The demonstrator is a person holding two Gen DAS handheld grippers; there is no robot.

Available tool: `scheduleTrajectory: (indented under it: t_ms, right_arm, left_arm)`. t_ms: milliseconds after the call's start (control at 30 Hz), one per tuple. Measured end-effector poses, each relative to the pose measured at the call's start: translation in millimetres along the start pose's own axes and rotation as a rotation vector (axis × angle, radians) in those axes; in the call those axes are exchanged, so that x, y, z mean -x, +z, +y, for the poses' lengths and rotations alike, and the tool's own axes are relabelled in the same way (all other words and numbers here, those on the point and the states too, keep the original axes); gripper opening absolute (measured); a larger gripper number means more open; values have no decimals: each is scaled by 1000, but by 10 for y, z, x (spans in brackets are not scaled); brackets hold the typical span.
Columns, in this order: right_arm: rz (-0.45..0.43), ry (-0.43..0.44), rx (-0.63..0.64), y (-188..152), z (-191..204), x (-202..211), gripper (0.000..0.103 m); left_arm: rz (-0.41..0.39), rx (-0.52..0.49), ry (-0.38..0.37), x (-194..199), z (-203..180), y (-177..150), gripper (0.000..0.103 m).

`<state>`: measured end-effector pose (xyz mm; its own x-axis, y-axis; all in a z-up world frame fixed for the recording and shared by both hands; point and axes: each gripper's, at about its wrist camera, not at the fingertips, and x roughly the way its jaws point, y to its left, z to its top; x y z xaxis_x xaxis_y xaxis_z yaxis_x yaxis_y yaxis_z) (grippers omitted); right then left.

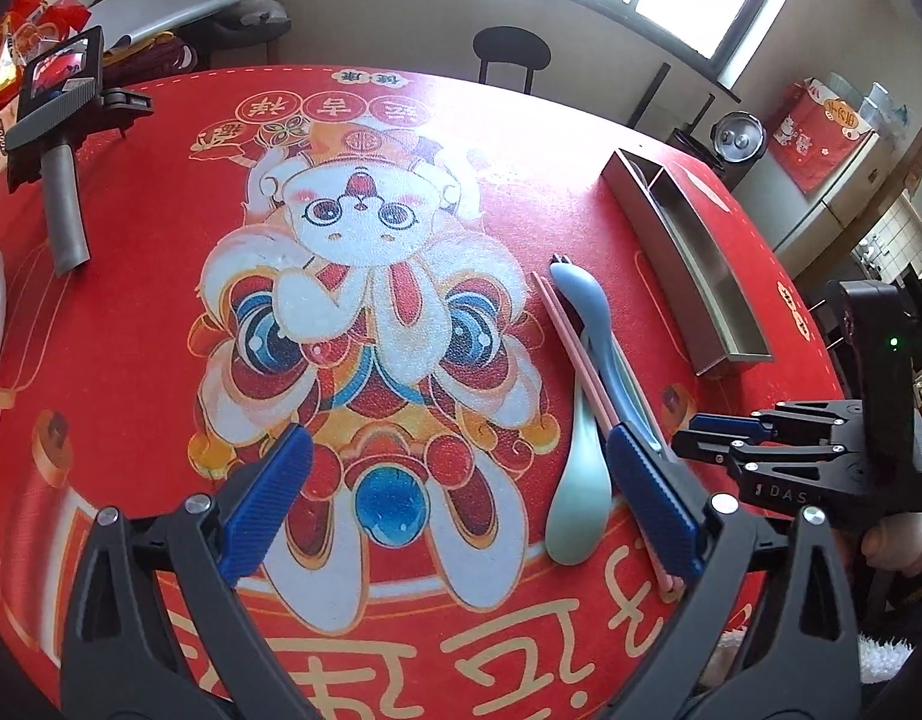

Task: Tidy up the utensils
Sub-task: 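Grasp the teal spoon with the left tool while the right tool grasps a white chopstick, then lift the teal spoon with the left tool while the right tool holds the white chopstick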

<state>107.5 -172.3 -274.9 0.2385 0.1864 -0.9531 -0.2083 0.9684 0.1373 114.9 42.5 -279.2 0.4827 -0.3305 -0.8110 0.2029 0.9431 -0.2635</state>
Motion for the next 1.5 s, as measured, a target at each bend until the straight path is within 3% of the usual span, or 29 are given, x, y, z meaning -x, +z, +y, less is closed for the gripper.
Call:
scheduleTrajectory:
  t_ms: [300, 500, 567, 667, 867, 1500]
  right_arm:
    - [13, -32, 48, 65, 91, -112, 21]
    - [8, -47, 59, 109, 110, -149, 19]
    - [4, -56, 60, 104, 101, -146, 15]
    - [4, -46, 32, 86, 38, -136, 7]
    - [9, -15, -9, -6, -55, -101, 7]
    - [-2, 15, -50, -46, -101, -90, 7]
  left_arm:
    - [34, -2, -10, -91, -28, -26, 97]
    - [84, -49, -60, -247, -165, -31, 94]
    - [109, -74, -73, -331, -240, -25, 82]
    - [147, -93, -91, -454, -320, -5, 75]
    - [213, -125, -124, -644, -438, -26, 57]
    - [266, -143, -172, -712, -517, -123, 33]
